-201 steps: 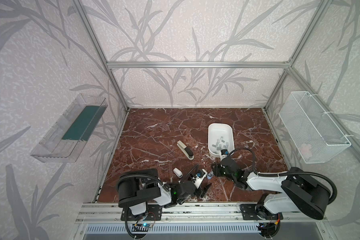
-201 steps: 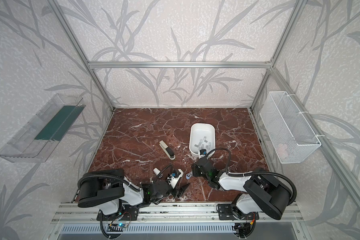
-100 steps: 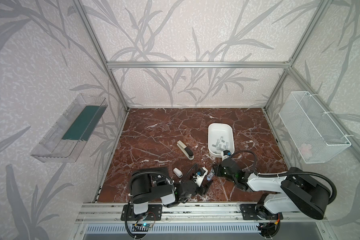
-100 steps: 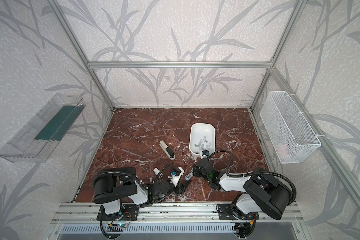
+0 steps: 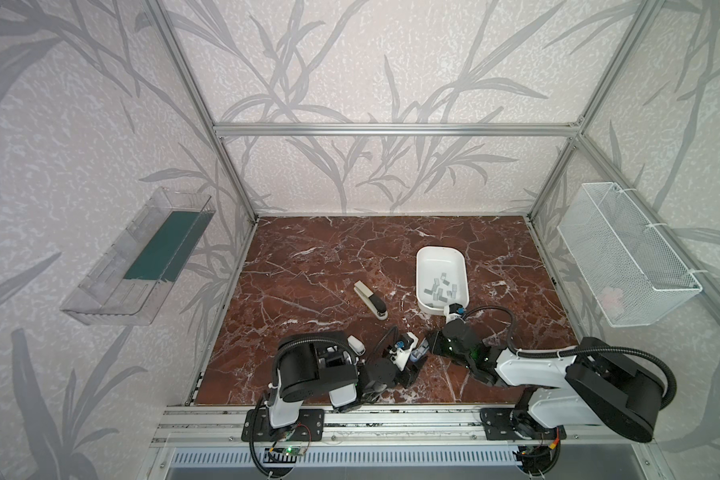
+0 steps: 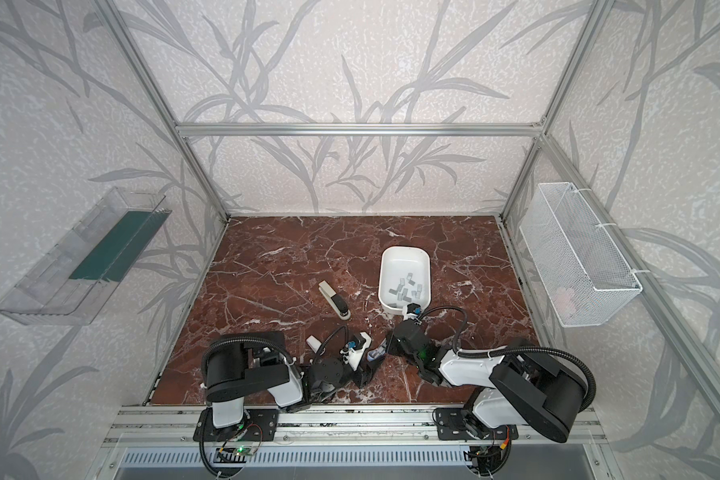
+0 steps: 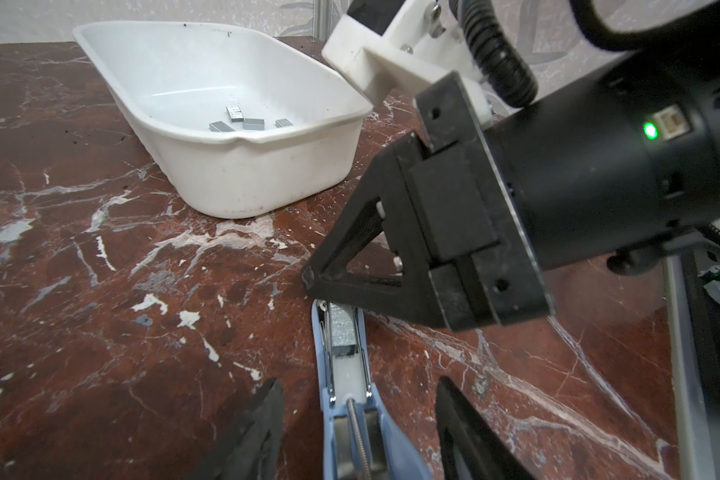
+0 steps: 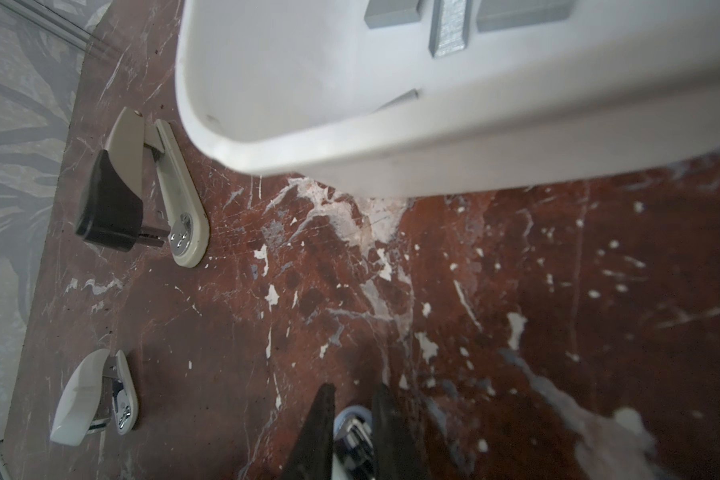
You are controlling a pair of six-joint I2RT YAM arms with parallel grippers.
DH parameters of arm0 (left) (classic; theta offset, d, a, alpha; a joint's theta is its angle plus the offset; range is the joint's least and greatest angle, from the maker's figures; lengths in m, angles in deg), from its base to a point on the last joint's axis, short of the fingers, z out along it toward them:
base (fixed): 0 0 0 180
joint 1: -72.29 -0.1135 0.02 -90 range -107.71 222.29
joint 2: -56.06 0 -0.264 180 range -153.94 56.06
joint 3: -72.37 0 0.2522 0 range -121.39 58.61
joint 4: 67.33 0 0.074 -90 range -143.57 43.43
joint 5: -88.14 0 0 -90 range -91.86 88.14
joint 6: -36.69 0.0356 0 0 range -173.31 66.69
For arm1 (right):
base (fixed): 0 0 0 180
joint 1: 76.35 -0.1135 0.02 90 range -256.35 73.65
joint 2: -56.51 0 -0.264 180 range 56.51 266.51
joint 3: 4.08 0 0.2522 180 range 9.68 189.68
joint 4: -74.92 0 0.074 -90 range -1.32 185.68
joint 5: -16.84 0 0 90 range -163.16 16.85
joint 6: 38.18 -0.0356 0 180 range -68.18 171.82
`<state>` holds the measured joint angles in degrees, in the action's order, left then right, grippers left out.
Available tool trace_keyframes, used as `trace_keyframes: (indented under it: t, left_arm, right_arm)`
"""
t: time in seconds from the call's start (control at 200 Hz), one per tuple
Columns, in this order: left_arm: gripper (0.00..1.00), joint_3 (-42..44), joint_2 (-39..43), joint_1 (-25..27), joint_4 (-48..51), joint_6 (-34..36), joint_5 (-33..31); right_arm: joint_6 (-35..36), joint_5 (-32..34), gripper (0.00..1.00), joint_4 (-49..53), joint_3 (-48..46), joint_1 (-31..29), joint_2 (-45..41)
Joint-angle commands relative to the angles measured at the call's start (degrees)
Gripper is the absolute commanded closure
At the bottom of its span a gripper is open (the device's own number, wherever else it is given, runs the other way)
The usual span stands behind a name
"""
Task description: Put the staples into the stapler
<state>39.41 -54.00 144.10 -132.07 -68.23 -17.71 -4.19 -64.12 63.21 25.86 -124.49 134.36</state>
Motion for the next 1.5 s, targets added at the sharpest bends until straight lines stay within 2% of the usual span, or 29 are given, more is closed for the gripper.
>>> trace_keyframes:
  t: [0.0,0.115,0.23,0.375,0.58,0.655,1.07,1.33,1.494]
  left_arm:
    - [0.45,-0.9,-0.3,-0.3,-2.4,2.2,-0.5]
    - [0.51,-1.2,-0.3,-0.4,-2.4,2.9,-1.2]
    - [0.63,-1.4,0.3,-1.6,-2.4,2.7,0.1]
    - [0.69,-1.4,1.6,-3.8,-1.9,1.8,3.2]
    - [0.76,-5.1,5.6,-4.7,10.5,2.4,5.6]
    - [0.76,-5.9,6.0,-4.8,12.0,2.4,6.1]
    - [0.73,-10.4,4.3,-5.9,19.8,2.1,10.2]
    - [0.54,-12.2,3.6,-6.1,22.7,1.9,13.1]
    - [0.48,-12.7,3.8,-6.2,22.9,2.1,13.6]
  right_arm:
    - [-1.8,0.5,0.82,2.3,-1.2,-0.8,0.1]
    - [-2.1,1.1,0.83,2.3,-1.1,-1.6,0.7]
    - [-2.4,2.7,0.84,3.8,-0.6,-3.4,0.4]
    - [-2.7,4.8,0.84,6.0,-0.2,-5.5,-0.7]
    - [-2.6,7.7,0.84,9.1,0.6,-8.2,-2.4]
    - [-2.6,7.7,0.84,8.9,0.8,-8.5,-2.3]
    - [-3.4,7.8,0.86,6.0,0.5,-10.1,-0.1]
    - [-3.5,9.6,0.86,6.3,-1.1,-10.2,-2.0]
    - [-3.0,11.0,0.83,6.3,-2.8,-10.1,-5.2]
